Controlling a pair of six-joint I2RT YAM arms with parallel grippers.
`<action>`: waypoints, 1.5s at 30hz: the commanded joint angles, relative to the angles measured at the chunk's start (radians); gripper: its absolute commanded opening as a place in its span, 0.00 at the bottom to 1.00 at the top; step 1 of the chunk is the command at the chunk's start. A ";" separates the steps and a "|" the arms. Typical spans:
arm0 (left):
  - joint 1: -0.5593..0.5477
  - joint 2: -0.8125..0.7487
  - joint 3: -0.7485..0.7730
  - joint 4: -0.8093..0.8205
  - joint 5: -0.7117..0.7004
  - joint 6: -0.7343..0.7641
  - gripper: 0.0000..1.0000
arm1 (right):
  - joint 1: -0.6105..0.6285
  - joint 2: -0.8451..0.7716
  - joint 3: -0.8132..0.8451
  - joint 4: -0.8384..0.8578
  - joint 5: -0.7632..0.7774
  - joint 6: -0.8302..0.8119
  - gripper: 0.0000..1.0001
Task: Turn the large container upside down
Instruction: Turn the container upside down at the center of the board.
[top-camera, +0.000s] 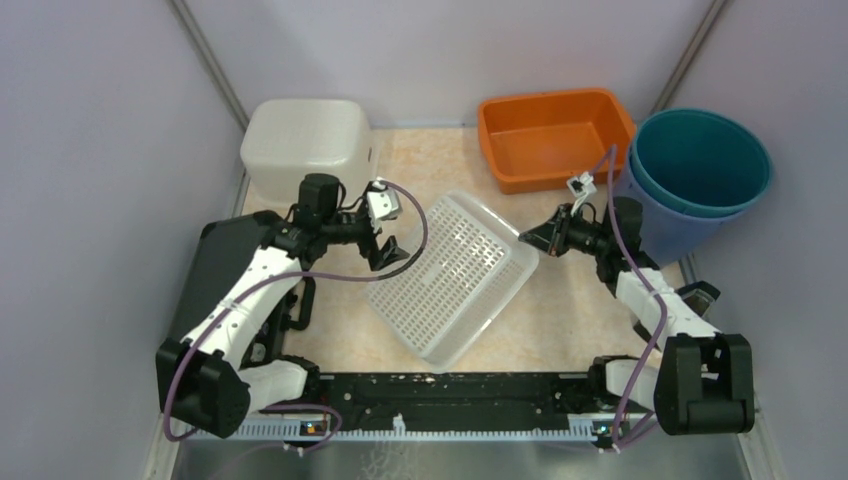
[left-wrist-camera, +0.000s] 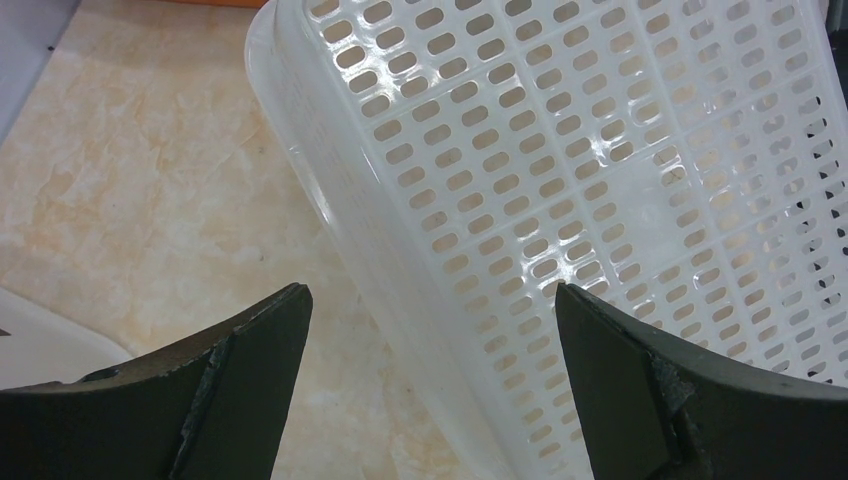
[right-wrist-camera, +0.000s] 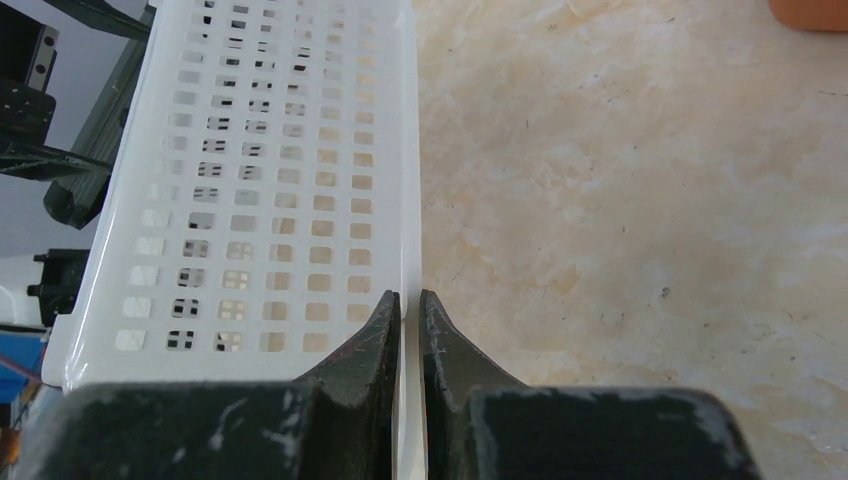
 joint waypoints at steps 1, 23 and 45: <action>0.001 0.018 0.033 0.053 0.031 -0.052 0.99 | 0.018 -0.002 0.001 0.039 0.008 -0.055 0.00; 0.000 0.081 0.045 -0.017 0.060 -0.062 0.99 | 0.032 0.049 -0.071 0.129 0.059 -0.250 0.00; -0.001 0.062 0.033 -0.084 -0.012 0.062 0.99 | 0.044 0.226 0.069 -0.040 0.112 -0.279 0.00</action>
